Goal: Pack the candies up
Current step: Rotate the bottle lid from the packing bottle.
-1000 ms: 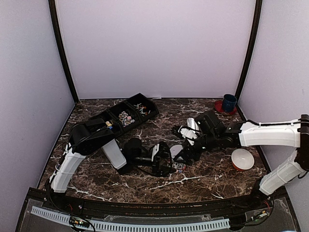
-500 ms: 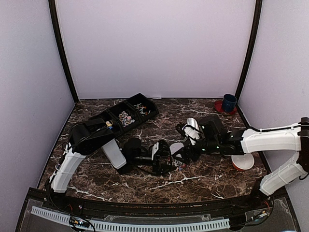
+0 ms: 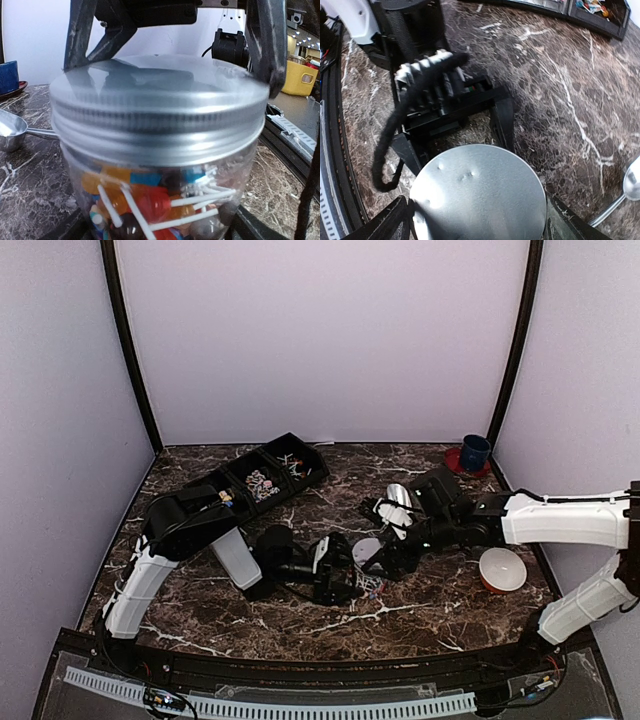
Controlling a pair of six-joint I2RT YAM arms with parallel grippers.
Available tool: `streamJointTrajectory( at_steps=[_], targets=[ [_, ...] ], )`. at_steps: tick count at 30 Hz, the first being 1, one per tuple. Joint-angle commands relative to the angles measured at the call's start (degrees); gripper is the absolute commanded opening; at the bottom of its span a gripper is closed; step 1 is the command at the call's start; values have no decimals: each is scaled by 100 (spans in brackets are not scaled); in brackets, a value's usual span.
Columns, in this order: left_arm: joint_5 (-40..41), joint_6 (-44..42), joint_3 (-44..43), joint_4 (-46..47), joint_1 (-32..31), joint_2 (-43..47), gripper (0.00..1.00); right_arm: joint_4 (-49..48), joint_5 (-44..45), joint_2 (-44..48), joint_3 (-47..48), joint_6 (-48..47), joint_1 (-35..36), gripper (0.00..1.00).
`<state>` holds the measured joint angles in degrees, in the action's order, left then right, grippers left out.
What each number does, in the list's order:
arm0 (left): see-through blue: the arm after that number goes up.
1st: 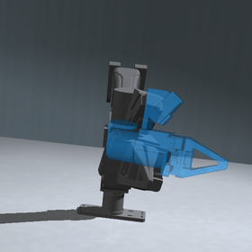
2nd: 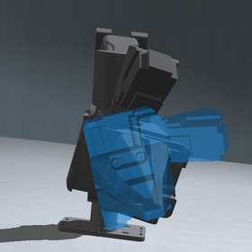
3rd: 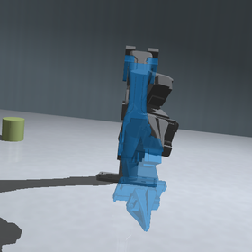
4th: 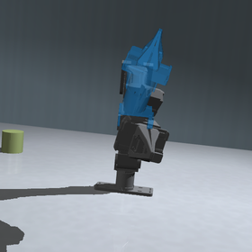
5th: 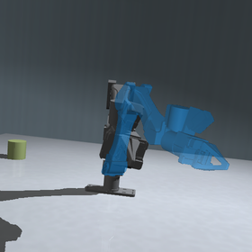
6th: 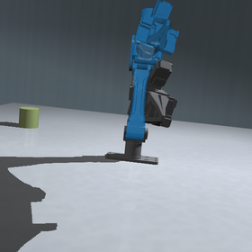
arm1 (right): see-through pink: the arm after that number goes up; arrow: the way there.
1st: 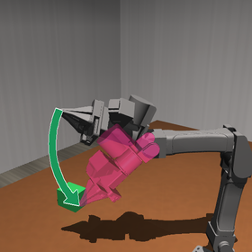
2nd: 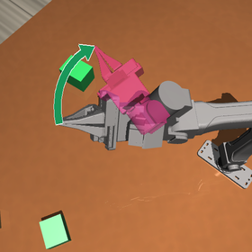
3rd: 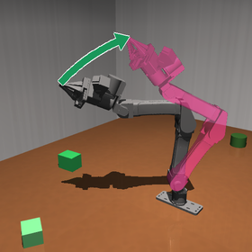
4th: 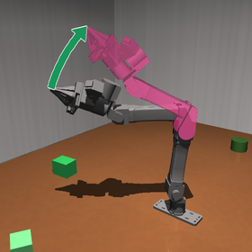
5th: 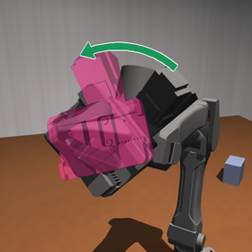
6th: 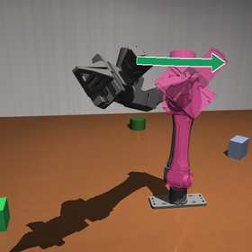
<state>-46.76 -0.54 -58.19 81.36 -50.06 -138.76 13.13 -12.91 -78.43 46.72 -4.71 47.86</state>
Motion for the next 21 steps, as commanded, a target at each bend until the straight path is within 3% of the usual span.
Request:
streamJointTrajectory(
  at_steps=[1, 9, 21],
  targets=[
    [-497, 194, 184, -714, 92, -337, 85, 402, -271, 188, 475, -769, -146, 85],
    [-416, 223, 206, -660, 145, -338, 85, 388, -434, 116, 645, -964, -170, 87],
    [-45, 322, 228, -472, 155, -395, 87, -287, -623, 311, -131, -268, -162, 88]
  ],
)
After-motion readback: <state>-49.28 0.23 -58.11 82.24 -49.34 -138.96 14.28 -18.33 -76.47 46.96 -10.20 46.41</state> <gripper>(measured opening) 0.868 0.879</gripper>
